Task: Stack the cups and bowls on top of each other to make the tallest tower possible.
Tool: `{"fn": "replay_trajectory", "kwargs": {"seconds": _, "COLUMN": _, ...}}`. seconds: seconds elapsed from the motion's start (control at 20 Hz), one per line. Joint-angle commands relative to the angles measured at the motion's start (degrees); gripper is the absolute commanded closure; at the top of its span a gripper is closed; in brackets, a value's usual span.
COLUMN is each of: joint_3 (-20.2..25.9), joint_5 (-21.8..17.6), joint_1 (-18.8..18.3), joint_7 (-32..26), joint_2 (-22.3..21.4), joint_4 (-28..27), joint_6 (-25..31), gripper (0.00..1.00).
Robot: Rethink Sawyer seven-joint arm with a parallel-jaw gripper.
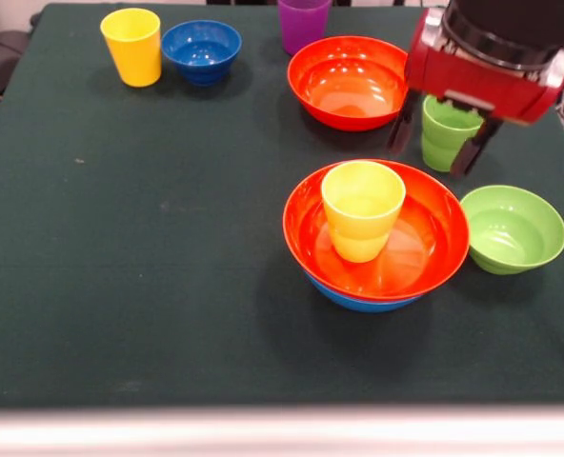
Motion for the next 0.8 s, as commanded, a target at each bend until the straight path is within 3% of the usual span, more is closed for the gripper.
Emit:
{"fn": "replay_trajectory", "kwargs": {"seconds": 0.05, "joint_3": 2.62, "joint_5": 1.89, "joint_1": 2.41, "joint_7": 10.67, "joint_2": -3.57, "joint_4": 12.66, "joint_6": 5.51, "gripper": 0.0}}
{"fn": "replay_trajectory", "kwargs": {"seconds": 0.4, "joint_3": 1.11, "joint_5": 4.88, "joint_1": 4.9, "joint_7": 14.6, "joint_2": -6.9, "joint_4": 20.65, "joint_6": 2.67, "gripper": 0.0}}
{"fn": "replay_trajectory", "kwargs": {"seconds": 0.8, "joint_3": 0.36, "joint_5": 8.06, "joint_1": 7.0, "joint_7": 16.77, "joint_2": -9.2, "joint_4": 29.4, "joint_6": -4.29, "gripper": 0.0}}
